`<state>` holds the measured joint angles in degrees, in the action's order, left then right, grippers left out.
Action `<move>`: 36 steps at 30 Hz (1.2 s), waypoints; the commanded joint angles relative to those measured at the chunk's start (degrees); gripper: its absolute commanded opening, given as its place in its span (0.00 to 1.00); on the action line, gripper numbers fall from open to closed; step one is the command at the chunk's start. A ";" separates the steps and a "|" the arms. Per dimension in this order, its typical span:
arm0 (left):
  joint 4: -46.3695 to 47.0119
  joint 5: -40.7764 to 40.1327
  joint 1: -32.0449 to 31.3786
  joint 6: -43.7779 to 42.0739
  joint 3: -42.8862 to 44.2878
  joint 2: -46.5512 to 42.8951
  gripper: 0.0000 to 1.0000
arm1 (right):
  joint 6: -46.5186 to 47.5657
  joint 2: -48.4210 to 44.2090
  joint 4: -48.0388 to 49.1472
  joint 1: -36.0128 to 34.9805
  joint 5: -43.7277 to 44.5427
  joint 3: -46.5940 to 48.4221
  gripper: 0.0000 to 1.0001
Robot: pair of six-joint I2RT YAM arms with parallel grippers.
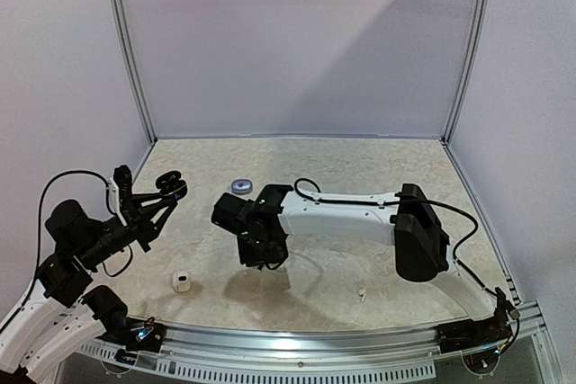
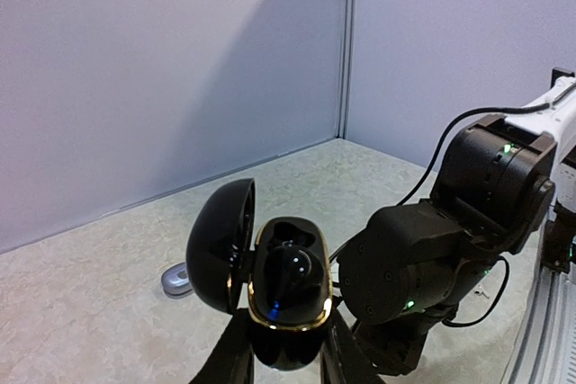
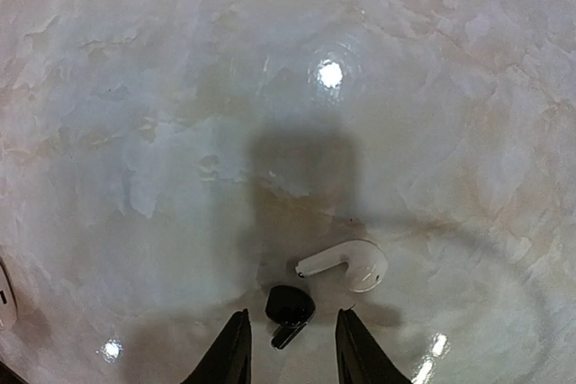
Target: Insert the wireless bluetooth earbuds into the charging case
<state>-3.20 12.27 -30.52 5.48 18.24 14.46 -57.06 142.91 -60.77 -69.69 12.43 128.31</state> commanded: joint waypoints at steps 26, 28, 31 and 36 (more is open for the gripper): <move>2.24 0.54 0.46 -0.81 -1.10 -1.82 0.00 | 3.44 6.50 -2.49 -0.16 3.21 1.32 0.13; 2.22 0.47 0.46 -0.83 -1.10 -1.89 0.00 | 3.76 6.52 -3.05 -0.22 3.77 1.33 0.09; 2.24 0.54 0.46 -1.04 -1.10 -1.98 0.00 | 4.74 5.64 -2.72 -0.24 4.33 1.33 0.05; 1.11 0.18 0.54 -2.07 -0.45 -2.59 0.00 | 9.45 0.86 -0.05 -0.19 5.36 1.09 0.00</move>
<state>-2.26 12.62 -30.52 4.47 17.82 12.69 -51.81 145.71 -60.51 -69.76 15.42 129.69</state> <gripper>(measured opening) 0.233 0.177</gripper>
